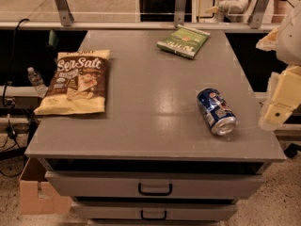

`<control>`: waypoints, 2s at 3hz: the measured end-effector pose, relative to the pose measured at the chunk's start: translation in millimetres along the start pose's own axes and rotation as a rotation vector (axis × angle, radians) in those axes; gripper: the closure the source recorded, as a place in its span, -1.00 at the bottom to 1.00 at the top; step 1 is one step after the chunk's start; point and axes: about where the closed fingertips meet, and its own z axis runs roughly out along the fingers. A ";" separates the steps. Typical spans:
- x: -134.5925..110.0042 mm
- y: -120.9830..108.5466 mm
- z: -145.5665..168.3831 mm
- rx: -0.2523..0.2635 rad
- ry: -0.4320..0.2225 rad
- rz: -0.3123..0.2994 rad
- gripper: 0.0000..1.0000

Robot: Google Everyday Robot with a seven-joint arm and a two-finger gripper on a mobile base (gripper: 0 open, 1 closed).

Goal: Place pepsi can upright

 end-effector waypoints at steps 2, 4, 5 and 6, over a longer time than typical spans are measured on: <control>-1.9 -1.9 0.5 0.000 -0.013 0.010 -1.00; -31.2 -25.8 49.9 -0.082 -0.098 0.249 -1.00; -45.4 -37.7 75.3 -0.106 -0.114 0.404 -1.00; -44.7 -48.3 100.5 -0.088 -0.085 0.570 -1.00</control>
Offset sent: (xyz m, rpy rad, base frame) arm 0.0053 0.0019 -0.0048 0.0385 0.0188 -0.0146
